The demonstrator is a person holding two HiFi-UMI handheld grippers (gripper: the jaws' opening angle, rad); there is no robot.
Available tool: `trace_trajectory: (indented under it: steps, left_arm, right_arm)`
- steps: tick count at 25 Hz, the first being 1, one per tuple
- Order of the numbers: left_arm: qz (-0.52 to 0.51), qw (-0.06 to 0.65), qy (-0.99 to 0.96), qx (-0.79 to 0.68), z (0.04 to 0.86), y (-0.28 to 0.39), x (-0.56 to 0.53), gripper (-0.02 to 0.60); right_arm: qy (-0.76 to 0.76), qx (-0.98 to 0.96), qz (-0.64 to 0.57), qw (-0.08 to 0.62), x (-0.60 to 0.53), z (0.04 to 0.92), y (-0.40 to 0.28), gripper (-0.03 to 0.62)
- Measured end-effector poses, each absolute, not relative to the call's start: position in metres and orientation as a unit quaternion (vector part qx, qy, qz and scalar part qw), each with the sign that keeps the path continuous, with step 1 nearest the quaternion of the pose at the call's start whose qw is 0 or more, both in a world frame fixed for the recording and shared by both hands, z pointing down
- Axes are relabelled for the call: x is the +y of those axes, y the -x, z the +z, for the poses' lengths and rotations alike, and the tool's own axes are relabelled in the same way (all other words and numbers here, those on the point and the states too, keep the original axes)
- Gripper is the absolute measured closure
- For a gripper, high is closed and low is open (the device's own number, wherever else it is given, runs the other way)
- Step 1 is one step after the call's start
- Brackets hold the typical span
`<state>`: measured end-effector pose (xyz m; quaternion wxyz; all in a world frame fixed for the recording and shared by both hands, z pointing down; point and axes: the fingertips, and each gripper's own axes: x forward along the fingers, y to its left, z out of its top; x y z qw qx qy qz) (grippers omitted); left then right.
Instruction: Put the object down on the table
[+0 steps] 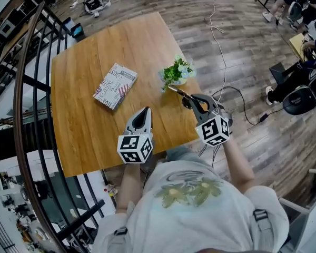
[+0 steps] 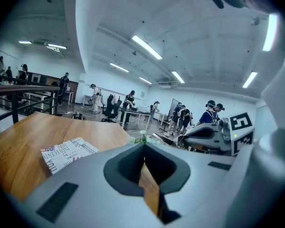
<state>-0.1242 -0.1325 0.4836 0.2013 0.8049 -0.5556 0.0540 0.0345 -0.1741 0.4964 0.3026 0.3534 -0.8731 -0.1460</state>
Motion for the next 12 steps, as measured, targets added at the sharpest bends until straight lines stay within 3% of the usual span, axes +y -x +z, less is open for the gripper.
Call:
trace_trajectory:
  steps: [12]
  left_arm:
    - [0.077, 0.224, -0.802, -0.548, 0.505, 0.127, -0.151, 0.566]
  right_arm:
    - [-0.336, -0.875, -0.116, 0.33, -0.189, 0.53, -0.031, 0.58]
